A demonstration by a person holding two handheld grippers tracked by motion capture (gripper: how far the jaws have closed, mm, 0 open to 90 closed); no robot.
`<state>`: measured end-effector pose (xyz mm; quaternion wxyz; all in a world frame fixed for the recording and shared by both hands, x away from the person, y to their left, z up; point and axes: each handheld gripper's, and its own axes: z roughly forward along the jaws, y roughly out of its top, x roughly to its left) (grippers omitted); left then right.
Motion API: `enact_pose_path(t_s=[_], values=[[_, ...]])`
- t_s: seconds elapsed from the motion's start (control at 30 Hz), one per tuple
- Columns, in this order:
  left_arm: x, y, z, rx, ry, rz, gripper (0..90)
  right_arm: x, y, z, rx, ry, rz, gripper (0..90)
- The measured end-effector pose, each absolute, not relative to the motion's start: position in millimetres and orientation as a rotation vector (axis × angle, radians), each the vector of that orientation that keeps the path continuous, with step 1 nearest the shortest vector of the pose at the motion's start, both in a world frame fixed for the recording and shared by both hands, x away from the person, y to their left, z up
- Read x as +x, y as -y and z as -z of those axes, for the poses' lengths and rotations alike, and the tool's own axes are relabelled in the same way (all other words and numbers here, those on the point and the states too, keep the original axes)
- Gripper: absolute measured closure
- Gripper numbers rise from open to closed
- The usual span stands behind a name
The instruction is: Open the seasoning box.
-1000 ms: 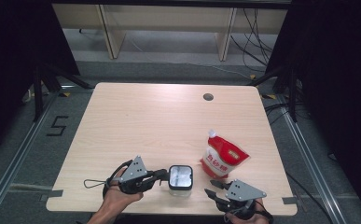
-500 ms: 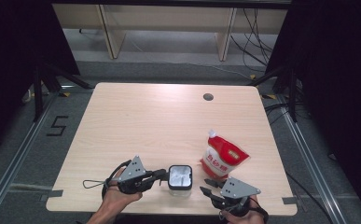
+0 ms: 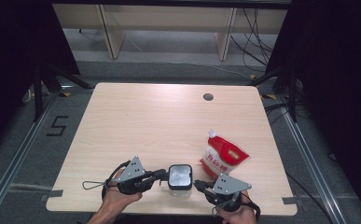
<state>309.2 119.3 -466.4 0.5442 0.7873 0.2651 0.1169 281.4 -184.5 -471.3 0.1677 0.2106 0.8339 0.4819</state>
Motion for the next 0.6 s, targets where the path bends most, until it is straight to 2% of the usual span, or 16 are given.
enact_pose_path(t_s=[0.2,0.4,0.57,0.6], values=[[309.4,-119.7,465.5,1.884,-0.611,-0.298,89.0,282.4,179.7,467.4,0.564,-2.372,-1.341,89.0],[310.7,-119.9,465.2,1.875,-0.627,-0.263,88.7,282.7,176.4,464.8,0.537,-2.375,-1.351,89.6],[313.5,-129.9,455.4,1.842,-0.598,-0.242,76.8,283.2,175.8,462.5,0.532,-2.361,-1.36,89.6],[313.2,-134.7,452.7,1.856,-0.58,-0.244,76.8,282.9,175.2,462.1,0.536,-2.36,-1.36,89.6]])
